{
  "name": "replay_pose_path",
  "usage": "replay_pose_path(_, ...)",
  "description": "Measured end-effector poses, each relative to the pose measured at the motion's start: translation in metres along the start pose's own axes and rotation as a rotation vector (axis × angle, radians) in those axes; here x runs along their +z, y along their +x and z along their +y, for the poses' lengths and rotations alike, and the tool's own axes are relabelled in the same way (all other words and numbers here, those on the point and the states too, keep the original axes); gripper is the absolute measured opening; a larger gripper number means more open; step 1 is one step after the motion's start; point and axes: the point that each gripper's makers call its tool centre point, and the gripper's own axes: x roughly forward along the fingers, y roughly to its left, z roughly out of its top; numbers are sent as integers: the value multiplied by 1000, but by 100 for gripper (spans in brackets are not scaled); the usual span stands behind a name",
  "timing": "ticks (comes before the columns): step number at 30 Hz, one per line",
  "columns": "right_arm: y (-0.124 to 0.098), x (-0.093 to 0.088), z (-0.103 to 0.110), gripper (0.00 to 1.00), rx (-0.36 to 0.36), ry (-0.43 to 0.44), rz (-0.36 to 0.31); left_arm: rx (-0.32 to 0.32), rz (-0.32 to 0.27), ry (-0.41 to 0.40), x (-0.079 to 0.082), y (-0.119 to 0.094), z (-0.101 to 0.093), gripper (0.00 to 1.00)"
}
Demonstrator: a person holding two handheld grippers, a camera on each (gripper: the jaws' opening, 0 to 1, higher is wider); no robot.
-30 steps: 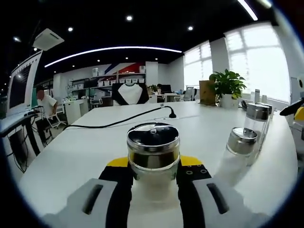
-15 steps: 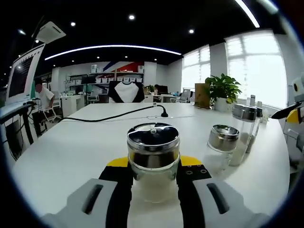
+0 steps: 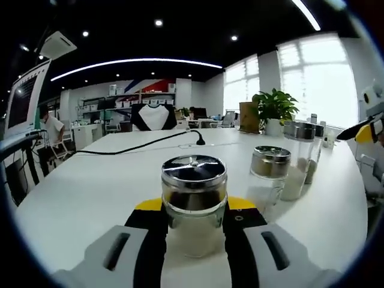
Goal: Rotate the seasoning bottle until the label or dispensing opening points toward the visible target arrow and the bottle remains upright within the marked orientation range
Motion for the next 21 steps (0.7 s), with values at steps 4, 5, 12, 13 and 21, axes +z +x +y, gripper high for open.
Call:
replay_pose_path(4, 1, -2, 2, 82, 6, 2, 4, 4, -8, -46, 0, 0, 1, 37)
replay_pose_path(5, 2, -2, 3, 82, 7, 0, 6, 3, -7, -47, -1, -1, 1, 37)
replay_pose_path(12, 2, -2, 2, 82, 5, 1, 6, 3, -9, -50, -1, -2, -2, 37)
replay_pose_path(13, 1, -2, 2, 82, 5, 0, 5, 2, -9, -50, -1, -3, -2, 37)
replay_pose_path(21, 1, -2, 1, 82, 4, 3, 7, 2, 7, -45, -1, -4, -5, 38)
